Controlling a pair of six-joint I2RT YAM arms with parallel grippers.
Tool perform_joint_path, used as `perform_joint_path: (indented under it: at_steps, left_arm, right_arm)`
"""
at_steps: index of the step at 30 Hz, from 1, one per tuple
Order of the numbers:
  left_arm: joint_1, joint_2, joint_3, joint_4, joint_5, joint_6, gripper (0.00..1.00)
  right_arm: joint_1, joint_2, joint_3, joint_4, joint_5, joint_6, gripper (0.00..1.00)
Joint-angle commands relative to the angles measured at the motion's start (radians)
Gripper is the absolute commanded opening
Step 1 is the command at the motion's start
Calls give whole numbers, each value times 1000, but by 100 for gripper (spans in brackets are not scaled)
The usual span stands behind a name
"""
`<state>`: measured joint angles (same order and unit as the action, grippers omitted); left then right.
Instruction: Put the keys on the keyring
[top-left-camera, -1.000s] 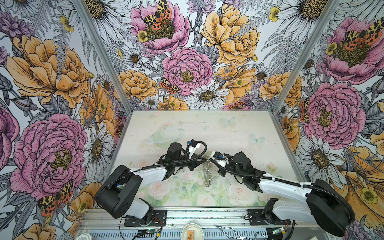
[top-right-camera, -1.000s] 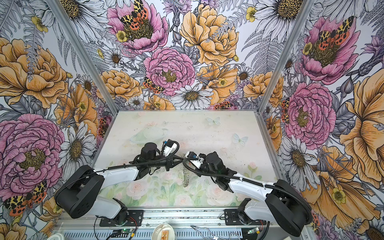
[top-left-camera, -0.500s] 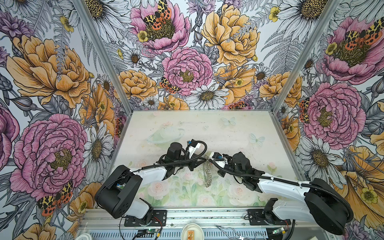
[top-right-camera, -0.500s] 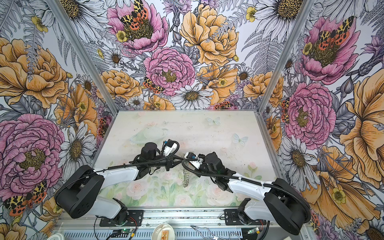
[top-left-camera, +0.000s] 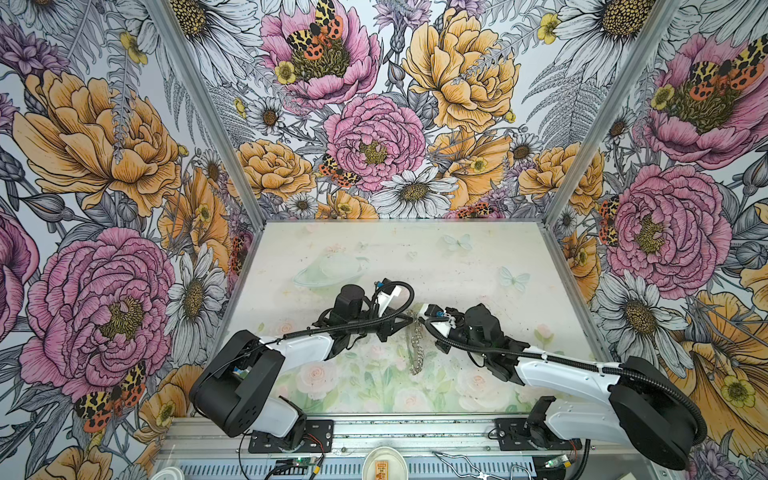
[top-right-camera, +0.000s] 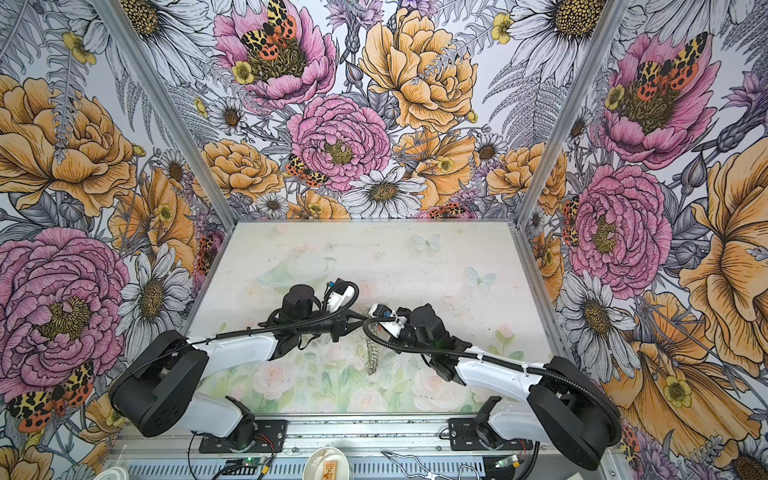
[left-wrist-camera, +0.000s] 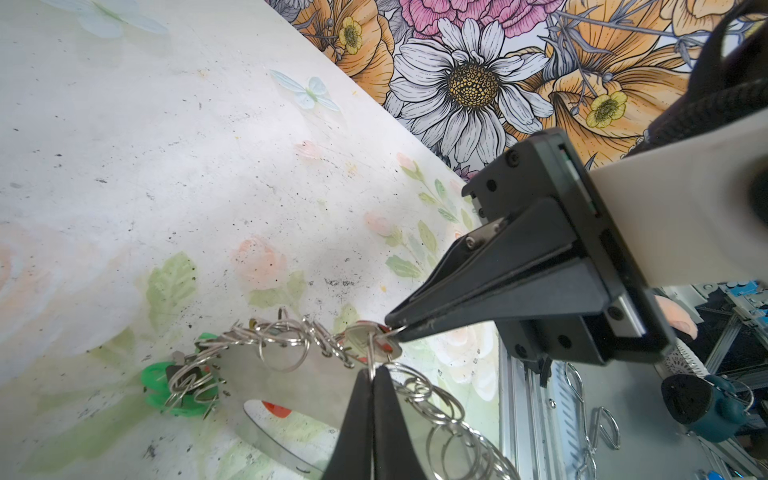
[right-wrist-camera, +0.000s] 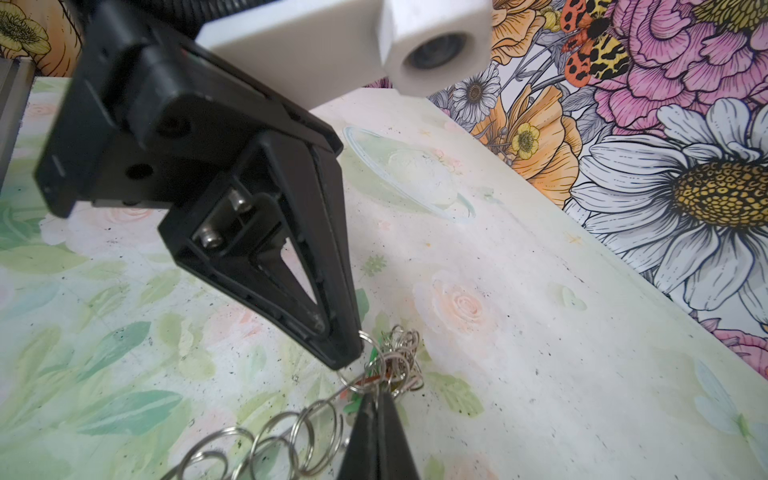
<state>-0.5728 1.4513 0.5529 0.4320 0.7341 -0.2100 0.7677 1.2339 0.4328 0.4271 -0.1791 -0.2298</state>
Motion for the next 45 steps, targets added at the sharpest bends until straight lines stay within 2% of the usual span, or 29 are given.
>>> perform_joint_path:
  at_steps: [1, 14, 22, 37, 45]
  left_arm:
    - [-2, 6, 32, 27, 38, 13, 0]
    - [-7, 9, 35, 27, 32, 12, 0]
    - [-34, 1, 33, 36, -63, 15, 0]
    - [-70, 33, -120, 531, -224, -162, 0]
    - [-91, 53, -142, 630, -310, -180, 0]
  right_arm:
    - [8, 19, 27, 33, -8, -8, 0]
    - [9, 15, 32, 22, -35, -3, 0]
    - [21, 17, 22, 1, -40, -3, 0]
    - [20, 13, 29, 25, -9, 76, 0]
    - [21, 6, 26, 22, -2, 97, 0]
